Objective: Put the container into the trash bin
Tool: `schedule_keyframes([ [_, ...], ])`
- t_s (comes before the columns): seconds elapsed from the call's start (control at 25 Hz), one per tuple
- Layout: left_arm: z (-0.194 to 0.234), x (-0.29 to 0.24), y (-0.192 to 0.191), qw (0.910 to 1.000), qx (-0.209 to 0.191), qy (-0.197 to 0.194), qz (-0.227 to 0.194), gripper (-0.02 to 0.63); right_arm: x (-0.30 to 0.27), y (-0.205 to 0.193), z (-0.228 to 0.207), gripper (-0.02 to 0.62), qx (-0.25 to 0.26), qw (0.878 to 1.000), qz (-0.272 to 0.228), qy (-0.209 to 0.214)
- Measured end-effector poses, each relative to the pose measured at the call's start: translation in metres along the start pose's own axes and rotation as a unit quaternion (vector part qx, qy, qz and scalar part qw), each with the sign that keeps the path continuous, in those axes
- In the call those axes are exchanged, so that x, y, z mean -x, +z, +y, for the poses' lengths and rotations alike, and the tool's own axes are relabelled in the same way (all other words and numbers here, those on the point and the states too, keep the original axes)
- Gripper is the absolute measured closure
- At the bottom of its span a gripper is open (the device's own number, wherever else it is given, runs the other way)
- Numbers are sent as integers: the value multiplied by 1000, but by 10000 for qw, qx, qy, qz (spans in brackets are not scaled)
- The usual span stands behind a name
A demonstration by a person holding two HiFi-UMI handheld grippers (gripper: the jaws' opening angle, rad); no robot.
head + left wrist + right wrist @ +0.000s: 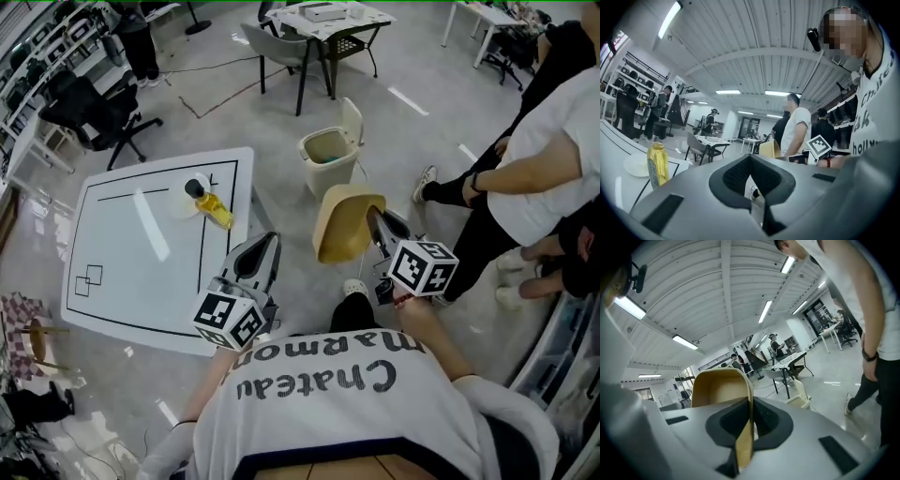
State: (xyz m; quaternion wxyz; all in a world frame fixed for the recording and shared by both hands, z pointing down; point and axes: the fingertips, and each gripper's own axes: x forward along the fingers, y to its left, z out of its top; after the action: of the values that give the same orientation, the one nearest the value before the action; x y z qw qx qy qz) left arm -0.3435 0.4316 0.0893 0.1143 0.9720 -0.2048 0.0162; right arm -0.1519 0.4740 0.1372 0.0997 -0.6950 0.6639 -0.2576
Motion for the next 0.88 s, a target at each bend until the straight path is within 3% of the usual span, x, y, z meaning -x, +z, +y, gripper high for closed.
schedule_keyframes([
  [0.28,25,-74,20,9991,-83,390,-110,583,-60,52,-50,563,110,9996,59,249],
  [0.64,46,-174,63,9922,8,1011,-724,583,-121,165,-123,563,406,9969,-177,658],
  [0.88,46,-208,61,9875,68,1316,-863,583,-146,209,-154,563,415,9943,-383,909],
])
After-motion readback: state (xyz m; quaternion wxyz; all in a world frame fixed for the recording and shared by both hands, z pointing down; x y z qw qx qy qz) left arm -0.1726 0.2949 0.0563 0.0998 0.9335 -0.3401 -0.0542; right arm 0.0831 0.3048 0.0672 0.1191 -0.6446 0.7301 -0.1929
